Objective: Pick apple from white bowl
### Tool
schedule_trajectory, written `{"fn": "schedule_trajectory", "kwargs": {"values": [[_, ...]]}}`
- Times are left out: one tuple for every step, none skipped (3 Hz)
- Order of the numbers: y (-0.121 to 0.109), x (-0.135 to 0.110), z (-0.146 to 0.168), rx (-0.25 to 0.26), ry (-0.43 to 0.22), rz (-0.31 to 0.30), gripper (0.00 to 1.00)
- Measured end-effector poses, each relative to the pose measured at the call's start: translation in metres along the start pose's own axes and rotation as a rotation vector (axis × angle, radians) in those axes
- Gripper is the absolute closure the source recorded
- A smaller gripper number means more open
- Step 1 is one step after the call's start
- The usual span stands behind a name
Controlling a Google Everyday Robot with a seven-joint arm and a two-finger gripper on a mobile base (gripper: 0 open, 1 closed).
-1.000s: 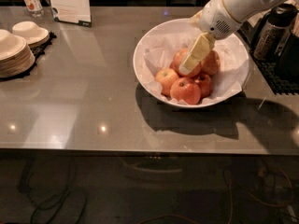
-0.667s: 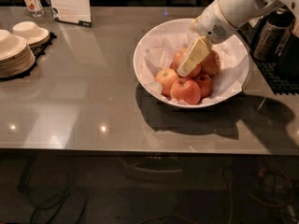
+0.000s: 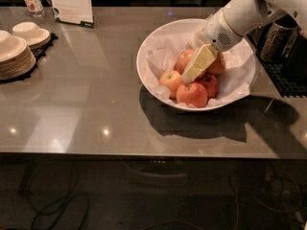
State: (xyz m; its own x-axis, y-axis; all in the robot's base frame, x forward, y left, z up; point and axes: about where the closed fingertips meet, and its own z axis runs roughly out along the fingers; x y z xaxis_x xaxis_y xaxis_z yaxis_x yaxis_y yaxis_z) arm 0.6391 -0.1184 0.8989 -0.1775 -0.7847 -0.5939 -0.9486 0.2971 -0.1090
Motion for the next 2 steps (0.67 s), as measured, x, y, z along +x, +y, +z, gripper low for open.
{"fn": "schedule_trajectory", "kwargs": {"values": [[0.0, 0.0, 0.0, 0.0, 0.0, 0.0, 0.19], [0.0, 0.0, 0.0, 0.0, 0.0, 0.0, 0.42]]}}
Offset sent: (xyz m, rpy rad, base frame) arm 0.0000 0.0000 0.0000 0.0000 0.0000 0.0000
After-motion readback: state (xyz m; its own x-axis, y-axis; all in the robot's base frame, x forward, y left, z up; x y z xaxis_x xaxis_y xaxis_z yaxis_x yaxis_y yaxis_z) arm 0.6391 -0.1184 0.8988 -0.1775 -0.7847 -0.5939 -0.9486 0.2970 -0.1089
